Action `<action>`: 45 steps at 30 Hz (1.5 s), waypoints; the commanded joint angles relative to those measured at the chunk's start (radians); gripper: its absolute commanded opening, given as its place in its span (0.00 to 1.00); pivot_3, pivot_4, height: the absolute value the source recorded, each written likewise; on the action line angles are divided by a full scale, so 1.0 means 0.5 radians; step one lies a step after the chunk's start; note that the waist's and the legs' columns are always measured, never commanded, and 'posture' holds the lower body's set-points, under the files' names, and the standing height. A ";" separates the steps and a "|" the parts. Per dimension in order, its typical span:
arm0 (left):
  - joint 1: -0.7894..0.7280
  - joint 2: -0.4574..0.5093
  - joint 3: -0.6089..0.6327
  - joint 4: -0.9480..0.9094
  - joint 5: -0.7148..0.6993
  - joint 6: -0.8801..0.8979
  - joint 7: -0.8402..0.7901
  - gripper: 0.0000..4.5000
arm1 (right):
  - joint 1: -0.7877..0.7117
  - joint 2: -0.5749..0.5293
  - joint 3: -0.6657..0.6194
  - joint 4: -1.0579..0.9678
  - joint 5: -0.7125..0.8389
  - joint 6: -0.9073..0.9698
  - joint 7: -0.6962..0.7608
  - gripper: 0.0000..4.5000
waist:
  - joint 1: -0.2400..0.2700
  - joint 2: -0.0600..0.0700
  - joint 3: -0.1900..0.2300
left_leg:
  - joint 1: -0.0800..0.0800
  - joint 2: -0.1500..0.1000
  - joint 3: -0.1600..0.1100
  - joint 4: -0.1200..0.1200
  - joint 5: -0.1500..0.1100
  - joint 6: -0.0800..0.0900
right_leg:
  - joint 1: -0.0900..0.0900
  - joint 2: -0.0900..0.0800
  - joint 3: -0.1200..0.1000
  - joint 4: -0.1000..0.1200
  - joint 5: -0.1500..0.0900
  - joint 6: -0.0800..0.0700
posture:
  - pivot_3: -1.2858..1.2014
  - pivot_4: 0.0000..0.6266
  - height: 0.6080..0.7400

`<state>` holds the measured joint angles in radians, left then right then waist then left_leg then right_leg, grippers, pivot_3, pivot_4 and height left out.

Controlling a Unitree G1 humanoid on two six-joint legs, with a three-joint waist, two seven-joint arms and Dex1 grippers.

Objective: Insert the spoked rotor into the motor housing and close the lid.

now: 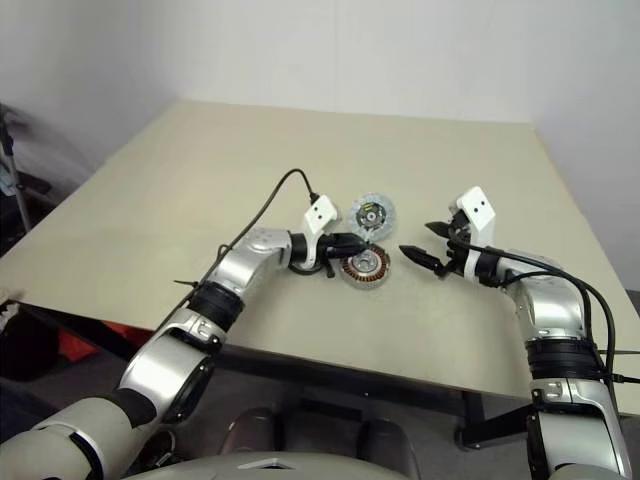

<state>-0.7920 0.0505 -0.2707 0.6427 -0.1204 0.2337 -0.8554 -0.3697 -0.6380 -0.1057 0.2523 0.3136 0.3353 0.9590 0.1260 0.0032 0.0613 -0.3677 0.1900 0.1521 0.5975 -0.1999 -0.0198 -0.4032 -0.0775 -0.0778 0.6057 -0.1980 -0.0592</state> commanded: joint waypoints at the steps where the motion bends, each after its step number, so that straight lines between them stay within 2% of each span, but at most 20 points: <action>1: -0.116 -0.033 0.001 0.099 0.056 -0.091 -0.006 0.15 | -0.017 -0.018 -0.041 -0.106 0.039 -0.015 0.002 1.00 | 0.003 0.000 0.000 | 0.000 0.000 0.000 0.000 0.001 0.002 | 0.000 0.000 0.000 0.000 0.000 0.000 | 0.52 0.00 1.00; 11: -0.194 -0.108 0.003 0.339 0.151 -0.166 -0.046 0.15 | -0.005 0.008 -0.047 -0.115 0.035 -0.046 -0.033 1.00 | 0.009 0.000 0.000 | -0.001 -0.002 -0.001 0.000 0.001 0.007 | 0.000 -0.003 -0.002 -0.001 0.000 0.000 | 0.52 0.00 1.00; 40: -0.230 -0.147 0.033 0.506 0.217 -0.206 -0.149 0.15 | 0.070 0.088 -0.058 -0.200 0.055 -0.098 -0.169 1.00 | 0.017 0.000 0.000 | 0.000 -0.003 -0.002 0.000 0.000 0.007 | 0.002 -0.004 -0.002 -0.002 -0.001 0.001 | 0.52 0.00 1.00; 45: -0.219 -0.122 0.075 0.483 0.222 -0.215 -0.044 0.52 | 0.064 0.091 -0.049 -0.185 0.057 -0.102 -0.173 1.00 | 0.017 0.000 0.000 | 0.000 -0.003 -0.002 0.000 0.000 0.008 | 0.002 -0.004 -0.002 -0.002 -0.001 0.002 | 0.52 0.00 1.00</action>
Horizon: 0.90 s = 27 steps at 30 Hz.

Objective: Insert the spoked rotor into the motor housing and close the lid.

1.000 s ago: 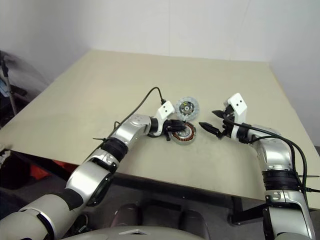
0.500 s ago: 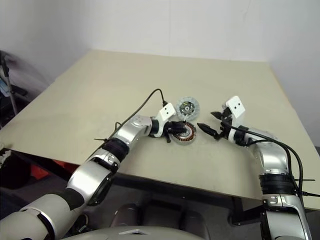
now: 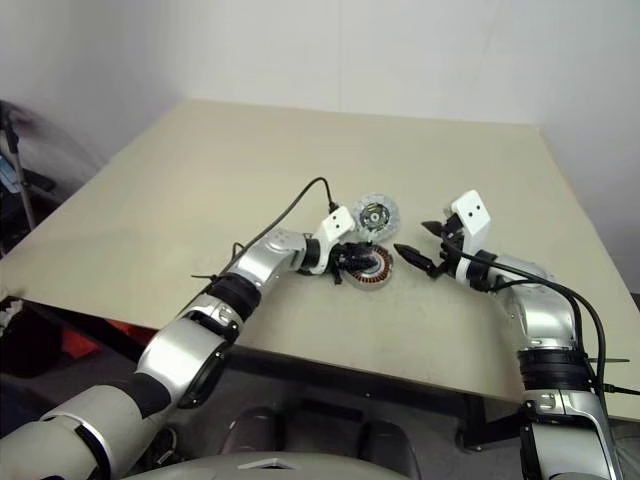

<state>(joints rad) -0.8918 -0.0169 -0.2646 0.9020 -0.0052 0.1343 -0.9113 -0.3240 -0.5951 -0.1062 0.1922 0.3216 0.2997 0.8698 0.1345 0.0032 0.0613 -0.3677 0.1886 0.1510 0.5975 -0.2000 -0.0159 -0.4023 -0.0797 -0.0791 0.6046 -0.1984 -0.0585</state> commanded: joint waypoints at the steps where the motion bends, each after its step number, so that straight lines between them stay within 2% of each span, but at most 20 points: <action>1: -0.014 0.018 0.080 -0.054 -0.024 -0.015 0.072 0.52 | -0.027 0.006 -0.045 -0.064 0.051 -0.019 0.015 1.00 | 0.000 0.000 0.000 | 0.000 0.000 0.000 0.000 0.000 0.000 | 0.000 0.000 0.000 0.000 0.000 0.000 | 0.52 0.00 1.00; 5: 0.052 0.087 0.172 -0.304 -0.124 0.063 0.028 0.52 | -0.025 0.016 -0.034 -0.072 0.058 -0.016 0.029 1.00 | -0.004 0.000 0.000 | 0.000 0.001 0.000 0.000 -0.001 -0.001 | 0.000 0.000 0.000 0.000 0.000 0.000 | 0.52 0.00 1.00; 9: 0.186 0.216 0.268 -0.713 -0.252 0.253 0.010 0.52 | -0.031 0.043 -0.004 -0.080 0.060 -0.014 0.046 1.00 | -0.007 0.001 0.000 | 0.000 0.002 -0.001 -0.001 -0.001 -0.002 | -0.002 0.000 0.000 0.000 0.000 -0.001 | 0.52 0.00 1.00; 15: 0.383 0.408 0.487 -1.296 -0.444 0.562 0.177 0.52 | 0.011 0.126 0.113 -0.212 0.080 0.041 0.109 1.00 | -0.020 0.002 0.001 | 0.001 0.003 -0.001 -0.001 -0.004 -0.005 | -0.002 0.000 0.000 0.001 0.000 -0.001 | 0.52 0.00 1.00; 23: 0.719 0.545 0.551 -1.635 -0.514 0.749 0.329 0.52 | 0.021 0.175 0.207 -0.300 0.044 0.106 0.071 1.00 | -0.023 0.002 0.001 | 0.002 0.003 0.000 -0.001 -0.004 -0.005 | -0.002 0.000 0.001 0.000 -0.003 0.004 | 0.52 0.00 1.00; 27: 0.845 0.536 0.538 -1.772 -0.551 0.811 0.403 0.53 | -0.016 0.181 0.222 -0.242 0.015 0.089 0.051 0.80 | -0.020 0.002 0.001 | 0.001 0.003 -0.001 -0.001 -0.004 -0.006 | -0.002 0.001 0.001 -0.001 -0.005 0.007 | 0.52 0.00 1.00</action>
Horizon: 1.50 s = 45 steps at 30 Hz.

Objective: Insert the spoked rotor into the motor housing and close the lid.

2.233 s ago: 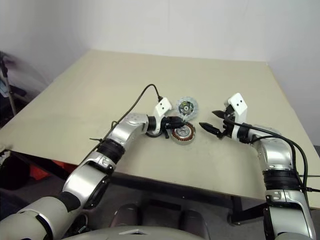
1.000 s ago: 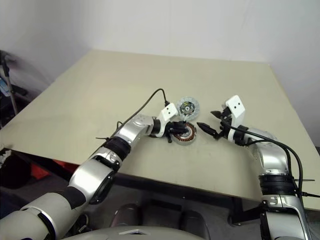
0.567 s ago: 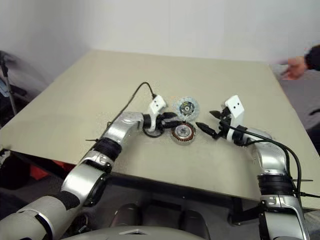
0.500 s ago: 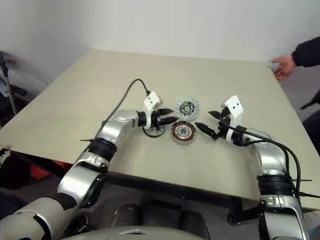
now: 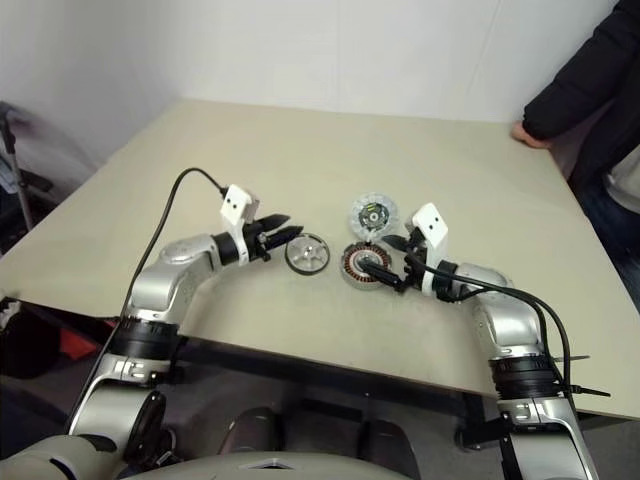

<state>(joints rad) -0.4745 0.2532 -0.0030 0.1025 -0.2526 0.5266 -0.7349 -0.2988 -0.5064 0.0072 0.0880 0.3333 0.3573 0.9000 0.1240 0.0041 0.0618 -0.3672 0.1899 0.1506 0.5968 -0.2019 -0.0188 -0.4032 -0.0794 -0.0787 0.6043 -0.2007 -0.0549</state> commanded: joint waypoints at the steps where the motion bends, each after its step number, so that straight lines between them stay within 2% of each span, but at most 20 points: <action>1: 0.028 -0.011 0.013 -0.190 -0.061 0.035 0.071 0.53 | -0.075 0.010 0.004 -0.016 -0.018 -0.037 -0.013 0.72 | -0.001 0.000 0.000 | 0.000 0.000 0.000 0.000 0.000 0.000 | 0.000 0.000 0.000 0.000 -0.001 0.003 | 0.52 0.00 1.00; 10: 0.084 -0.022 -0.010 -0.253 -0.081 0.054 0.166 0.53 | -0.162 0.082 0.088 0.030 -0.070 -0.017 -0.026 0.00 | -0.009 0.000 0.000 | 0.001 0.001 0.000 -0.001 0.000 -0.001 | 0.000 0.001 0.000 0.000 -0.003 0.006 | 0.52 0.00 1.00; 25: 0.121 0.053 0.019 -0.312 -0.122 0.078 0.238 0.53 | -0.264 0.167 0.163 0.316 -0.247 -0.030 -0.182 0.00 | -0.021 0.000 0.000 | 0.002 0.001 0.000 -0.001 0.000 -0.001 | 0.000 0.001 0.001 0.000 0.001 -0.002 | 0.52 0.00 1.00; 45: 0.121 0.044 0.000 -0.243 -0.137 0.047 0.259 0.53 | -0.265 0.164 0.068 0.111 -0.065 -0.029 -0.035 0.00 | -0.056 0.000 0.000 | 0.001 0.000 0.000 0.000 0.001 -0.001 | 0.000 0.001 0.001 0.001 0.003 -0.004 | 0.52 0.00 1.00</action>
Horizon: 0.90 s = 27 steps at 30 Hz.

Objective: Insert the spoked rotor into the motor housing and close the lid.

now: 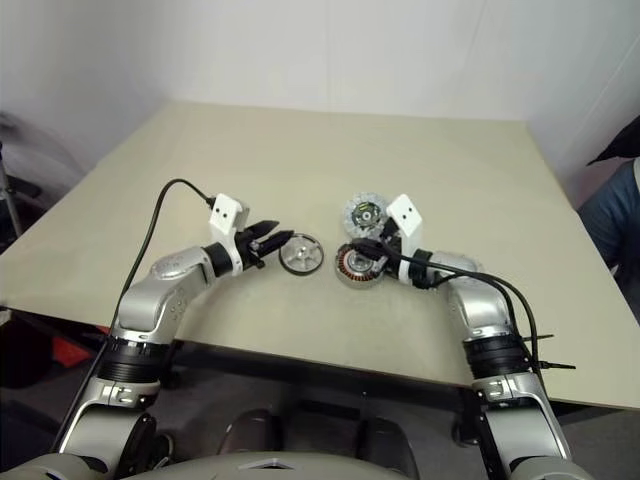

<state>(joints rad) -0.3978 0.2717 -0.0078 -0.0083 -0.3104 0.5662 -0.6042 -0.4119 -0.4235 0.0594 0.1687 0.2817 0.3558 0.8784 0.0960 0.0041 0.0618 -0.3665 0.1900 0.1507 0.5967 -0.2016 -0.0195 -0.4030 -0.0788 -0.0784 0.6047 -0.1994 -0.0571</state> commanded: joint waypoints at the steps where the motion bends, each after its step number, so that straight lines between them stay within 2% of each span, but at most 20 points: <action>1: -0.036 0.006 0.011 -0.016 -0.020 -0.033 0.000 0.53 | -0.022 0.004 -0.027 -0.005 0.014 -0.054 0.002 0.00 | 0.000 0.000 0.000 | 0.000 0.000 0.000 0.000 0.000 0.000 | 0.000 0.000 0.000 0.000 0.000 0.000 | 0.52 0.00 1.00; 14: -0.041 0.013 0.130 0.175 -0.077 0.074 0.099 0.53 | -0.042 -0.036 -0.070 0.067 0.004 -0.115 0.006 0.00 | 0.000 0.000 0.000 | 0.000 0.000 0.000 0.000 0.000 0.000 | 0.000 0.000 0.000 0.000 0.000 -0.001 | 0.52 0.00 1.00; 27: -0.150 -0.178 0.209 0.438 -0.269 0.296 0.080 0.53 | -0.059 -0.058 -0.069 0.053 0.009 -0.104 0.019 0.00 | 0.004 0.000 0.000 | -0.001 -0.001 0.001 0.001 0.000 0.000 | 0.000 0.000 0.000 0.000 0.001 -0.002 | 0.52 0.00 1.00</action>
<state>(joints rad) -0.4465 0.1874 0.0780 0.2021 -0.4107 0.6979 -0.5529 -0.4161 -0.4414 0.0493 0.2193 0.2739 0.3161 0.8810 0.0979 0.0040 0.0618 -0.3669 0.1896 0.1510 0.5970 -0.2016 -0.0194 -0.4029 -0.0789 -0.0784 0.6048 -0.1988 -0.0580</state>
